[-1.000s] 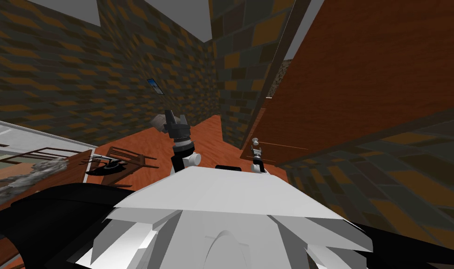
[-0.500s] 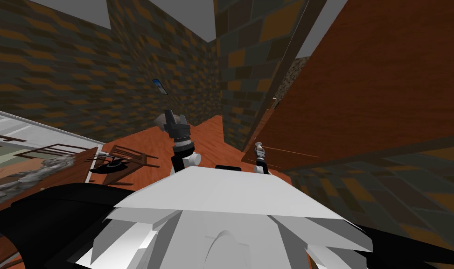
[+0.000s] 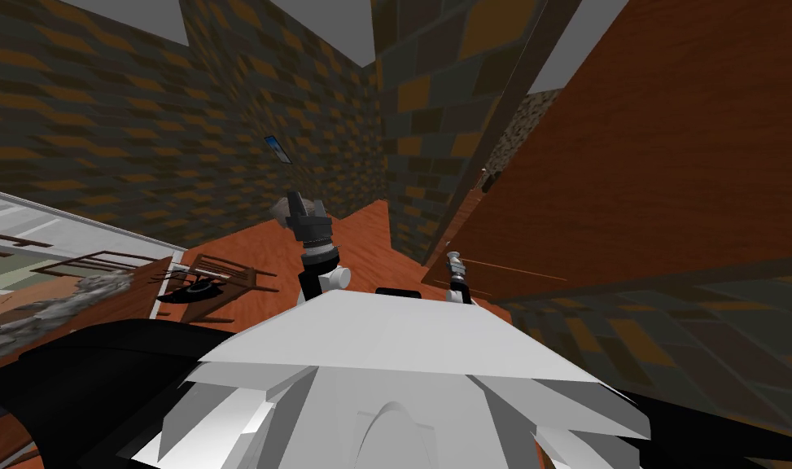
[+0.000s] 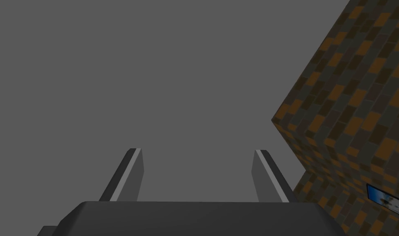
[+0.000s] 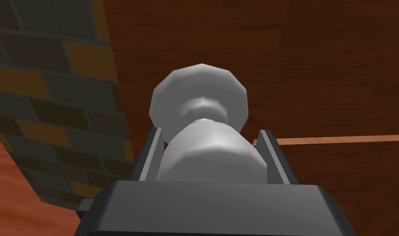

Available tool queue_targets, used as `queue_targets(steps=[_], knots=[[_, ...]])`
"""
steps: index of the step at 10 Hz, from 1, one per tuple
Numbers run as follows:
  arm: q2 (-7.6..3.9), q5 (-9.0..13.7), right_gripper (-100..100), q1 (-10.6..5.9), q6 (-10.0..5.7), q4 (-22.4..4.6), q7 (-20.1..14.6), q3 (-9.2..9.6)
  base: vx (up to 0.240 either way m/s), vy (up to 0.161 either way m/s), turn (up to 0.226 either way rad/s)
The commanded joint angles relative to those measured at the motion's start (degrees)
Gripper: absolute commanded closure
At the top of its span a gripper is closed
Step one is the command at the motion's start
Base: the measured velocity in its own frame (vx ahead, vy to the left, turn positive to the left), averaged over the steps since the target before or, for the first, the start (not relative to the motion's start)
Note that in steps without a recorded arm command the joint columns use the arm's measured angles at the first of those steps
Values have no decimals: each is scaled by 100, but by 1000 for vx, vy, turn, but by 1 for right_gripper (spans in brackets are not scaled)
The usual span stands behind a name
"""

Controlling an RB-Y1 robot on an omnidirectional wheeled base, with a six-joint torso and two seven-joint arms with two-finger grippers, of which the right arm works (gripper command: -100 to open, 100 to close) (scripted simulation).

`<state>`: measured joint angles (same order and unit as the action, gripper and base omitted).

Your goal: Pull the door open

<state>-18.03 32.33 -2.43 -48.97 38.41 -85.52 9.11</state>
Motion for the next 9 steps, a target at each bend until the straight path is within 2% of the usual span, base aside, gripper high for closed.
queue_targets(steps=[1, 4, 5, 9], knots=[[25, -7, 100, 4, 5, 5, 1, 19, -17, -4, 18], [25, -7, 100, 4, 5, 5, 1, 19, -3, 0, 1], [-109, -55, 100, 70, -57, 18, -180, 138, -131, -42, 146], [-369, -174, 100, 215, -216, 65, -598, 438, -234, -62, 163]])
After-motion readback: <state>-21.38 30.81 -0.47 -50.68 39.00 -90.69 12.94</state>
